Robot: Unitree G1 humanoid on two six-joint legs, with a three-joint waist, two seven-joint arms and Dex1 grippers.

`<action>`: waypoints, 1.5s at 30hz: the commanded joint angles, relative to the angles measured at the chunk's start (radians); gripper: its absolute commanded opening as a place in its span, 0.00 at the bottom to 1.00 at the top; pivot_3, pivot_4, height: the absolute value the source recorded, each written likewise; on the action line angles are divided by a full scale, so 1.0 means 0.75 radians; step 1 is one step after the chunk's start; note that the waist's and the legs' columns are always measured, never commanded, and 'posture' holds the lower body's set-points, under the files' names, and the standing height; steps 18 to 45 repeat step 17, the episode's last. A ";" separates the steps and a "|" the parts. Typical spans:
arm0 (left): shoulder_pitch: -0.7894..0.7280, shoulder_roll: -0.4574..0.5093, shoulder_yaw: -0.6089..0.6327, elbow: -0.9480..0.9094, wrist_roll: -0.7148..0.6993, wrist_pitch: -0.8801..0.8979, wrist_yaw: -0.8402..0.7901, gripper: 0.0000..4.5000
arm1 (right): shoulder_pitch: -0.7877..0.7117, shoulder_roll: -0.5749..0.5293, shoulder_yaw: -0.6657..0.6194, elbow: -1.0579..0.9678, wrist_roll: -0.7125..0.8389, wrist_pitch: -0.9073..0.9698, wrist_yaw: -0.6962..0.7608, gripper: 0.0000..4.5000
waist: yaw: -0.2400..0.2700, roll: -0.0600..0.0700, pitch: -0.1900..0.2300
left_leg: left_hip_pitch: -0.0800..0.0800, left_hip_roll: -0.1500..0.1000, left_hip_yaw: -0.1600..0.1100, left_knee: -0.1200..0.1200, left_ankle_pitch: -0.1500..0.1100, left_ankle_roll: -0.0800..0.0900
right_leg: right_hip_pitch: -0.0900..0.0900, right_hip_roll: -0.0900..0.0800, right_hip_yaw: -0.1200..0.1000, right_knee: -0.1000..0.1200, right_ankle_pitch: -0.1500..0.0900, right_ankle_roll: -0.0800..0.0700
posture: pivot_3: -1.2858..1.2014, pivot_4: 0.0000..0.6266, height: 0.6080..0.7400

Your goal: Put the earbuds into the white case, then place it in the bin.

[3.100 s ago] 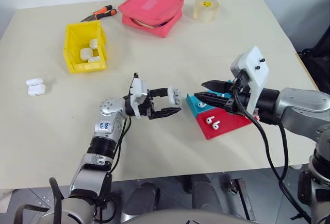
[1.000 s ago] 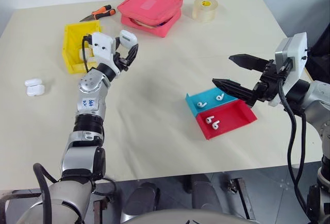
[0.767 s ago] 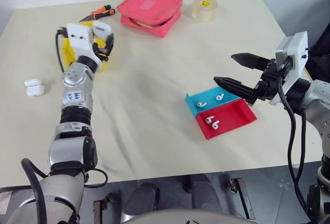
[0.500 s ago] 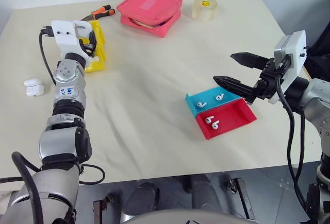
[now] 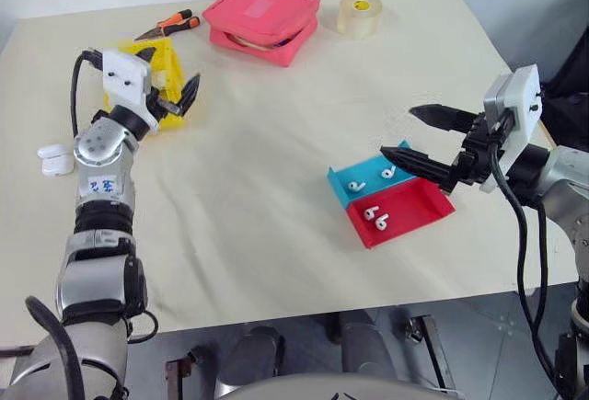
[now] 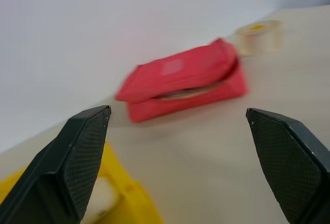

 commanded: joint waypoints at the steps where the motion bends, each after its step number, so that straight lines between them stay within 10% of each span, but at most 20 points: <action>1: 0.108 0.059 0.051 -0.252 -0.198 0.096 -0.249 0.99 | 0.073 -0.095 0.026 -0.010 -0.092 -0.110 0.127 1.00 | 0.001 0.000 0.000 | 0.000 0.000 0.000 0.000 0.000 0.000 | 0.000 0.000 0.000 0.000 0.000 0.000 | 0.52 0.24 1.00; 10: 0.476 0.241 0.129 -0.485 -0.357 0.247 -0.576 0.99 | 0.361 -0.235 -0.035 0.092 -0.147 -0.315 0.536 1.00 | 0.006 0.001 0.000 | 0.002 0.000 0.002 -0.002 -0.002 0.002 | 0.002 0.001 -0.001 -0.001 0.000 -0.001 | 0.52 0.24 1.00; 45: 0.465 0.254 0.181 -0.423 -0.333 0.176 -0.590 0.99 | 0.337 -0.217 -0.063 0.153 -0.132 -0.321 0.511 1.00 | 0.011 0.000 0.000 | 0.004 0.002 0.003 0.000 -0.003 0.004 | 0.004 0.002 -0.001 -0.001 0.002 -0.002 | 0.52 0.24 1.00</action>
